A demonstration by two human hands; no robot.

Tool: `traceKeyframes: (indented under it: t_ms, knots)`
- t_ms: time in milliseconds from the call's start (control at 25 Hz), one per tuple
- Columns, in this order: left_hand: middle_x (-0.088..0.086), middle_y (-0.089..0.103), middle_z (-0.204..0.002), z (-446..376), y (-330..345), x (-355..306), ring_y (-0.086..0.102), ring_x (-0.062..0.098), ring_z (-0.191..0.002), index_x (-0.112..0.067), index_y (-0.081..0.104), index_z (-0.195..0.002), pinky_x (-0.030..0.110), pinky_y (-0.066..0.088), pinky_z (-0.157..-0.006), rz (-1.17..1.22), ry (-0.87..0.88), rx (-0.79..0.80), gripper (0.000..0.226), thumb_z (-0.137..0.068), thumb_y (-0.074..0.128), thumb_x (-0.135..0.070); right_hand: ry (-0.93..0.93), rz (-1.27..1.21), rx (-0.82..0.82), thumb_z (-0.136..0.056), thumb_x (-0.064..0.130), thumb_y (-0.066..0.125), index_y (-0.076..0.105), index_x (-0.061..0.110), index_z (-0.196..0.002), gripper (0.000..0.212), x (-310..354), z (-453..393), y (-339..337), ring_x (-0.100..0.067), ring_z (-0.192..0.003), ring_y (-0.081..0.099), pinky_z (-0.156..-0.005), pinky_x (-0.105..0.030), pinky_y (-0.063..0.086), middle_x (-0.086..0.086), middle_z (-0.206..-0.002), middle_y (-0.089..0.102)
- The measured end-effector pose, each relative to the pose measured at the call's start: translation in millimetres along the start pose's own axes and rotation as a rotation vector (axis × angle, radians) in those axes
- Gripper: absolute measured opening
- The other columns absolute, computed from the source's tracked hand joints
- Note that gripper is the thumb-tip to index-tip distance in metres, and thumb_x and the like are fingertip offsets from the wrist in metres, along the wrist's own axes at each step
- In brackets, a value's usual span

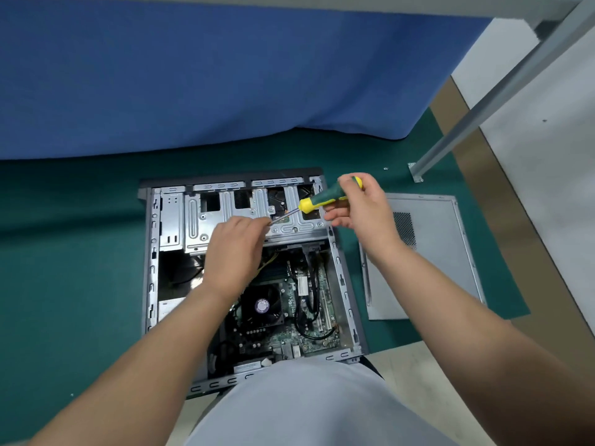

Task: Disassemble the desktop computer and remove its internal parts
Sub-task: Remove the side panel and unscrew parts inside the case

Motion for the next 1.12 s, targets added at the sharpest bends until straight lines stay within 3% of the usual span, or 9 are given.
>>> traceKeyframes:
  t_ms: [80, 160, 280, 400, 480, 560, 640, 1120]
  knots:
    - [0.006, 0.074, -0.090, 5.0, 2.9, -5.0, 0.065, 0.035, -0.089, -0.009, 0.071, -0.117, 0.045, 0.049, -0.076, 0.014, -0.017, 0.005, 0.021, -0.105, 0.056, -0.017, -0.029, 0.046, -0.041, -0.095, 0.031, 0.069, 0.046, 0.028, -0.109, 0.027, -4.3, 3.4, 10.9, -0.026, -0.069, 0.076, -0.063, -0.039, 0.063, -0.012, -0.097, 0.071]
    - [0.004, 0.073, -0.090, 11.1, 6.1, -4.9, 0.064, 0.035, -0.092, -0.011, 0.072, -0.118, 0.044, 0.047, -0.077, 0.023, -0.023, 0.018, 0.021, -0.104, 0.057, -0.019, -0.019, 0.069, -0.037, -0.092, 0.022, 0.074, 0.041, 0.032, -0.108, 0.039, -7.5, 3.8, 17.4, -0.025, -0.074, 0.077, -0.066, -0.040, 0.064, -0.011, -0.107, 0.062]
    - [-0.001, 0.071, -0.116, 10.8, 8.2, 12.1, 0.061, 0.029, -0.115, -0.019, 0.067, -0.128, 0.045, 0.047, -0.093, -0.001, -0.042, 0.058, 0.030, -0.105, 0.055, -0.034, -0.092, 0.107, -0.011, -0.094, 0.016, 0.071, 0.038, 0.031, -0.109, 0.040, 5.9, -3.4, 16.7, -0.023, -0.077, 0.078, -0.069, -0.040, 0.064, -0.008, -0.105, 0.059]
    - [-0.003, 0.043, -0.159, 4.2, 12.9, 51.1, 0.034, 0.024, -0.150, -0.035, 0.047, -0.150, 0.049, 0.028, -0.119, -0.141, -0.177, 0.182, 0.046, -0.107, 0.037, -0.052, -0.277, 0.301, -0.041, -0.096, 0.021, 0.066, 0.033, 0.032, -0.116, 0.040, 33.9, -10.9, 12.5, -0.016, -0.069, 0.076, -0.065, -0.032, 0.062, -0.001, -0.094, 0.063]
    - [-0.007, 0.016, -0.171, 5.0, 19.7, 70.0, 0.011, 0.022, -0.159, -0.046, 0.027, -0.158, 0.050, 0.011, -0.126, -0.226, -0.232, 0.279, 0.054, -0.106, 0.022, -0.061, -0.348, 0.408, -0.034, -0.098, 0.024, 0.063, 0.030, 0.036, -0.116, 0.039, 44.5, -14.7, 16.1, -0.014, -0.068, 0.075, -0.067, -0.037, 0.062, 0.002, -0.091, 0.066]
    - [-0.008, -0.002, -0.172, 8.9, 27.5, 76.0, -0.001, 0.020, -0.160, -0.049, 0.011, -0.161, 0.049, 0.000, -0.127, -0.267, -0.246, 0.321, 0.059, -0.104, 0.007, -0.064, -0.380, 0.461, -0.013, -0.098, 0.025, 0.061, 0.029, 0.038, -0.115, 0.038, 48.9, -18.8, 23.6, -0.013, -0.068, 0.075, -0.072, -0.046, 0.062, 0.006, -0.088, 0.067]
    - [-0.008, -0.008, -0.172, 10.0, 30.9, 75.6, -0.005, 0.020, -0.159, -0.049, 0.004, -0.161, 0.048, -0.005, -0.127, -0.282, -0.254, 0.322, 0.060, -0.103, -0.001, -0.063, -0.386, 0.454, 0.011, -0.098, 0.025, 0.061, 0.030, 0.038, -0.114, 0.038, 49.2, -23.0, 29.6, -0.014, -0.068, 0.075, -0.074, -0.048, 0.061, 0.008, -0.083, 0.067]
    - [-0.004, -0.008, -0.172, 11.6, 31.3, 78.2, -0.005, 0.022, -0.160, -0.048, -0.002, -0.161, 0.051, -0.007, -0.126, -0.307, -0.237, 0.331, 0.060, -0.102, -0.005, -0.060, -0.369, 0.439, 0.037, -0.097, 0.024, 0.061, 0.030, 0.042, -0.109, 0.038, 40.1, -28.9, 42.8, -0.016, -0.070, 0.076, -0.072, -0.050, 0.063, 0.004, -0.086, 0.066]
Point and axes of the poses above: each hand's wrist, its own z-axis away from the middle knuckle, its own y-axis out of the palm, x = y × z, the point moved 7 cm from there along -z, towards the middle knuckle
